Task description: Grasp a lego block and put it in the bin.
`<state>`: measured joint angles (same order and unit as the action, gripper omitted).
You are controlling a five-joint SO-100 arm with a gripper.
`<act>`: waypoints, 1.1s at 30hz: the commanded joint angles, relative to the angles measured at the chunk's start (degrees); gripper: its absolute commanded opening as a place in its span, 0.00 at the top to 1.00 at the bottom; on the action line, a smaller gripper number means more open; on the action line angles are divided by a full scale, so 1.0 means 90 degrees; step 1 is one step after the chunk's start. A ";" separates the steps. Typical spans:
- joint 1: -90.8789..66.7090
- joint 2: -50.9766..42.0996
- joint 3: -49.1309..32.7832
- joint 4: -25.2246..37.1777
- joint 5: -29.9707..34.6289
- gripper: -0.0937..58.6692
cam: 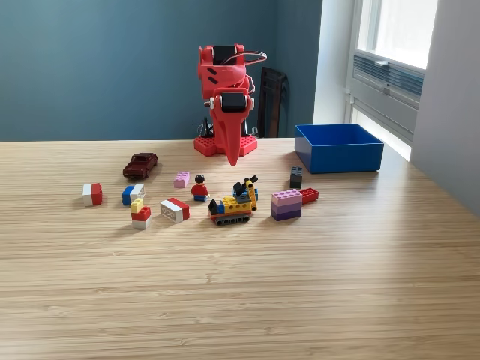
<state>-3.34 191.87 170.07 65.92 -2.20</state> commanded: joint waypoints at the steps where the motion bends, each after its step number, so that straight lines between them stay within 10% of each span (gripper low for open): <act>1: -0.0010 -0.0967 -0.1143 0.0049 0.0059 1.00; 13: -0.0049 -0.3779 -0.3398 0.0244 0.0127 0.99; 19: -0.0244 -0.4824 -0.4023 0.0430 0.0273 0.58; 33: -0.1748 -0.7070 -0.5410 0.0352 0.0049 0.42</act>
<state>-17.05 132.89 129.64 69.61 -1.76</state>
